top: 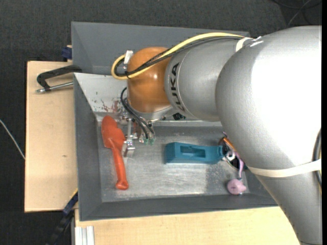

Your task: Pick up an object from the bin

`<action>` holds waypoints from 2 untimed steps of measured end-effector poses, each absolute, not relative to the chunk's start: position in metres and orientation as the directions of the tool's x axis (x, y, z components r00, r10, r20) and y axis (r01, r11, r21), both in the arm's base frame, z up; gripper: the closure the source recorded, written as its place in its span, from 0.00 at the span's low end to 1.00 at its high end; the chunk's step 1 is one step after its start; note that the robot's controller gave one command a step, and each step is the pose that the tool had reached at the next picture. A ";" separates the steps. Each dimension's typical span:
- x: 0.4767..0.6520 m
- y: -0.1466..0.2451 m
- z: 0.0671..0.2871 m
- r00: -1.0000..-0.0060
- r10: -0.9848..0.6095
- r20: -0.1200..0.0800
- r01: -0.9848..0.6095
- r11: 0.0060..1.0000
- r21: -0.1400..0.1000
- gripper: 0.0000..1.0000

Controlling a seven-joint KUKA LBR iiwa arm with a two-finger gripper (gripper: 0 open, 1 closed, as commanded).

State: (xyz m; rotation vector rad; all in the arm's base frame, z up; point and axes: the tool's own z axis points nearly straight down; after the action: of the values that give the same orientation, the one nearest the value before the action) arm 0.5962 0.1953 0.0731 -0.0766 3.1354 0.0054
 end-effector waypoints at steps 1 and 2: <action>0.598 0.202 0.073 -1.000 0.028 -0.005 0.028 1.000 0.002 0.00; 0.575 0.235 0.075 -0.998 0.056 0.010 0.056 0.998 0.004 1.00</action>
Offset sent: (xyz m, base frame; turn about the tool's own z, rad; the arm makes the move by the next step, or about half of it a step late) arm -0.0205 0.0350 -0.0031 0.1082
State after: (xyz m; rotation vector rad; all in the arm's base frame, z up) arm 0.5747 0.2347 0.0751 0.0888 3.1503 0.0064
